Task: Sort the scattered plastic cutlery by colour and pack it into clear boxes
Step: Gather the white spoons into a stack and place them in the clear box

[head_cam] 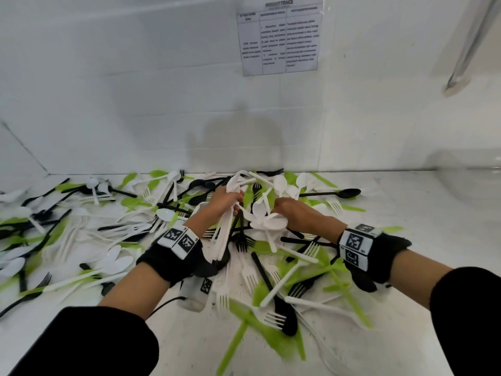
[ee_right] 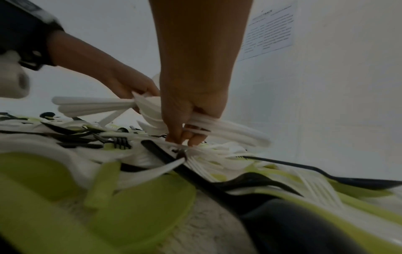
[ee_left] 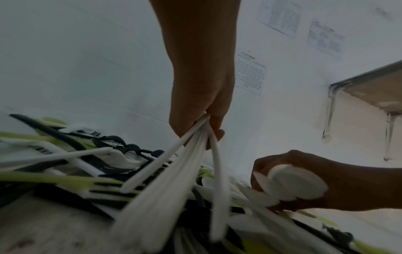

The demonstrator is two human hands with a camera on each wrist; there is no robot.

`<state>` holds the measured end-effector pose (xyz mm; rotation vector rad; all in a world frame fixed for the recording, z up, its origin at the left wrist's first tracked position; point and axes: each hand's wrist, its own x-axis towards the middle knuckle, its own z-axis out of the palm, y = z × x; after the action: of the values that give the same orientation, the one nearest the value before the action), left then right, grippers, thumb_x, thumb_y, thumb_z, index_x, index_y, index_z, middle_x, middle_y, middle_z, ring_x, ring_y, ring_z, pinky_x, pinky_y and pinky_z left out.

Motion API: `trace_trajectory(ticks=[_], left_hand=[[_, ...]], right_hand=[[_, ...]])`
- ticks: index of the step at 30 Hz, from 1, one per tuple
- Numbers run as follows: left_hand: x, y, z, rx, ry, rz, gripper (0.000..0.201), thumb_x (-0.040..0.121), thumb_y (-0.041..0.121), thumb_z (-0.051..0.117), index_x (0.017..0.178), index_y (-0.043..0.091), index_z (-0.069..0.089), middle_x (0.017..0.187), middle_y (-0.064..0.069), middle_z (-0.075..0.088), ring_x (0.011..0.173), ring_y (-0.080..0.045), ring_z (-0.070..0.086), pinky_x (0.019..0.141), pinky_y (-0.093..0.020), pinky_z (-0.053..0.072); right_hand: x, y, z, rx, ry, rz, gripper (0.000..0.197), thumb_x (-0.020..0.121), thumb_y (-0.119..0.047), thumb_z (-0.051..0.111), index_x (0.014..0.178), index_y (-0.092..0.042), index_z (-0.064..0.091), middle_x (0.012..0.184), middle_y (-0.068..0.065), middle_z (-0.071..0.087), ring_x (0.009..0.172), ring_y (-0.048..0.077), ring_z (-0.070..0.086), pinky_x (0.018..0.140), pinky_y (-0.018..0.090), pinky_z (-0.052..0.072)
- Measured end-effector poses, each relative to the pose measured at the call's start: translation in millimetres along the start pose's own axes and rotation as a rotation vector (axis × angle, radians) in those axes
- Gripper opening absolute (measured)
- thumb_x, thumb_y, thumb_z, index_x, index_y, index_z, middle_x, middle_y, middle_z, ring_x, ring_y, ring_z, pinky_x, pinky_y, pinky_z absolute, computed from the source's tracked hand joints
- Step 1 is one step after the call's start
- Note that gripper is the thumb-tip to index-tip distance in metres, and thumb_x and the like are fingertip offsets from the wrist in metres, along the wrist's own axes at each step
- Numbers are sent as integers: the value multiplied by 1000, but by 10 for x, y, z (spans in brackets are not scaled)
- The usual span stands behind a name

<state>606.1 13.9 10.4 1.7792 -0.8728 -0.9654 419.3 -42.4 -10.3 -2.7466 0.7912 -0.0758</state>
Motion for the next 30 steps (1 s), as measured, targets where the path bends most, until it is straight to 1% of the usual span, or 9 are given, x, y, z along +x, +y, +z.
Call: trace_trajectory(ticks=[4, 8, 12, 15, 18, 21, 24, 26, 30], left_hand=[[222, 13, -22, 168, -79, 3, 16, 88, 0, 53, 76, 10, 55, 66, -6, 50, 44, -10, 42, 37, -17, 37], [388, -15, 2, 399, -118, 71, 4, 87, 6, 59, 89, 5, 56, 69, -4, 53, 45, -10, 47, 39, -18, 40], [466, -90, 134, 632, -171, 173, 28, 80, 17, 72, 102, 2, 63, 88, -12, 62, 66, -20, 59, 52, -20, 43], [443, -122, 241, 739, -167, 275, 31, 82, 22, 70, 103, 0, 63, 94, -17, 64, 83, -26, 58, 52, -15, 36], [449, -148, 302, 817, -194, 291, 33, 82, 32, 70, 97, 3, 61, 91, -14, 60, 87, -25, 54, 57, -26, 31], [456, -161, 300, 831, -235, 269, 32, 82, 36, 69, 89, 10, 53, 86, -8, 57, 82, -20, 51, 60, -28, 34], [444, -158, 280, 755, -275, 264, 48, 76, 47, 71, 90, 4, 58, 81, -10, 61, 74, -22, 55, 69, -34, 43], [417, -157, 264, 701, -288, 289, 48, 71, 51, 72, 83, 7, 58, 73, -5, 58, 63, -18, 53, 61, -29, 42], [311, -127, 248, 475, -342, 342, 17, 77, 22, 76, 85, 18, 62, 74, 2, 59, 62, -10, 53, 48, -13, 42]], right_hand=[[49, -4, 27, -121, -58, -124, 28, 87, -2, 52, 113, -3, 62, 113, 15, 50, 94, 31, 57, 71, 33, 41], [103, 31, 8, -156, -56, -168, 24, 89, -3, 50, 109, 1, 62, 115, 15, 49, 92, 31, 58, 68, 33, 38], [93, 118, 2, 27, -28, -104, 20, 85, 2, 52, 102, 5, 60, 110, 16, 51, 93, 31, 56, 75, 35, 40], [51, 148, 2, 87, 36, -78, 25, 82, 3, 55, 106, 3, 60, 115, 15, 53, 95, 30, 57, 68, 23, 33], [-30, 143, -43, 93, 76, -97, 32, 82, 1, 57, 114, -2, 60, 122, 10, 53, 99, 26, 57, 64, 17, 27], [-143, 116, -119, 50, 85, -123, 33, 83, -1, 55, 115, -7, 61, 121, 6, 58, 103, 24, 57, 69, 27, 39], [-268, 91, -206, -64, 42, -96, 30, 83, 1, 52, 111, -8, 62, 111, 9, 61, 105, 26, 56, 75, 34, 43], [-350, 87, -255, -88, 67, -60, 34, 84, 1, 50, 114, -10, 61, 112, 8, 61, 107, 25, 55, 76, 33, 41], [-523, 97, -349, -84, 216, 105, 40, 87, -6, 50, 124, -17, 56, 120, 2, 61, 113, 23, 54, 74, 28, 36]])
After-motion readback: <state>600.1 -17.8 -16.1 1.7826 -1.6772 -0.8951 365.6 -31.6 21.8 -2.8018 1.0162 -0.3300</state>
